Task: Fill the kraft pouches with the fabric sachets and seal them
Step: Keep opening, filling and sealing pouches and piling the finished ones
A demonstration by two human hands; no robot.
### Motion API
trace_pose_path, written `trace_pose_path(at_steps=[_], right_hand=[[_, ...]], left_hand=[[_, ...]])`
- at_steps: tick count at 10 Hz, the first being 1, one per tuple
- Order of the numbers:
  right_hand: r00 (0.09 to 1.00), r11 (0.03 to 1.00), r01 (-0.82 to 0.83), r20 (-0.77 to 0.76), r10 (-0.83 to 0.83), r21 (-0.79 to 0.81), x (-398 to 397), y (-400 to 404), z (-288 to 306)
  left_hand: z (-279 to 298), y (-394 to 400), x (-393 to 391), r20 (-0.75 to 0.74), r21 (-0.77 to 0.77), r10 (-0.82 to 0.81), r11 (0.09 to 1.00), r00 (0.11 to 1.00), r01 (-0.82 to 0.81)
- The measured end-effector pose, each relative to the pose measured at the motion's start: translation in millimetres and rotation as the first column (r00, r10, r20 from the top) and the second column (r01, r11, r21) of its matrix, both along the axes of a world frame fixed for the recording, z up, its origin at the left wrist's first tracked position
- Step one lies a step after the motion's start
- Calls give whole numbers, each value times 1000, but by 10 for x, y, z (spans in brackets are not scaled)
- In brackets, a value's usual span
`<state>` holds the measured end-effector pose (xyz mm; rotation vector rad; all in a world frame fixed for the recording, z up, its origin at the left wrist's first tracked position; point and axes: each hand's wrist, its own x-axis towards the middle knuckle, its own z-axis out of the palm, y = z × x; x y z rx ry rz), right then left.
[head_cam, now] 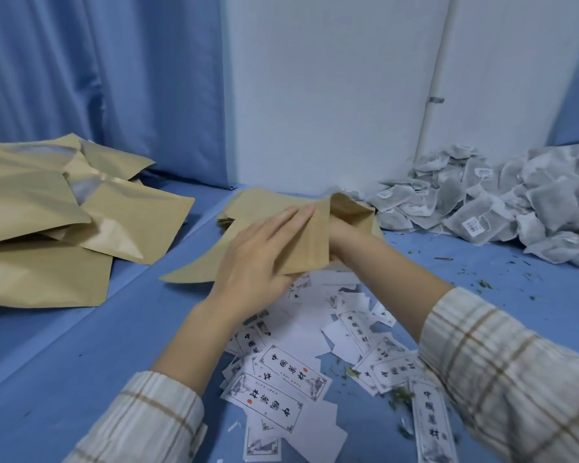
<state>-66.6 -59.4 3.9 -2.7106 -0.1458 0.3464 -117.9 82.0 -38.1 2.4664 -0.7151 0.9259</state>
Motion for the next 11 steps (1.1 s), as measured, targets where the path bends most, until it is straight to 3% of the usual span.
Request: trace_pose_path(at_steps=[1,2,3,4,5,6,7,8,9,11], right_hand=[[967,902,-238,180,183,361,-114,-161,438],[901,947,-315,335,276,68,-88,-253,676],[838,925,-366,468,279,105,-169,-435,974],[805,858,-450,529,270,248,-283,-671,1184],[676,862,-507,613,409,-16,-265,-887,1348],[453,874,-461,807,379,-152,-166,-1071,1474],[475,877,-474,861,179,79,-121,-1192,1559],[615,771,-526,786,54,359,-96,-1265,1648],[646,723,-522,763,-12,453,-43,-1331,1714],[716,671,-508,697,-18,540,58,-1414,1749]], left_hand=[[198,-40,14,-60,-210,-78,976,995,64],[429,-68,8,-102,-362,-161,925,982,114],[637,-57,14,-147,-578,-240,808,959,114],[845,-38,50,-126,-720,-231,691,965,71],[1092,-31,84,-56,-807,-270,579,961,116],[1347,-16,91,-49,-863,-358,485,933,141],[1494,-12,98,-63,-873,-440,459,896,164],[1593,-36,129,-96,-873,-521,454,848,180],[1696,-78,176,-161,-866,-543,478,824,147],[1775,-197,271,-180,-863,-338,505,924,16]])
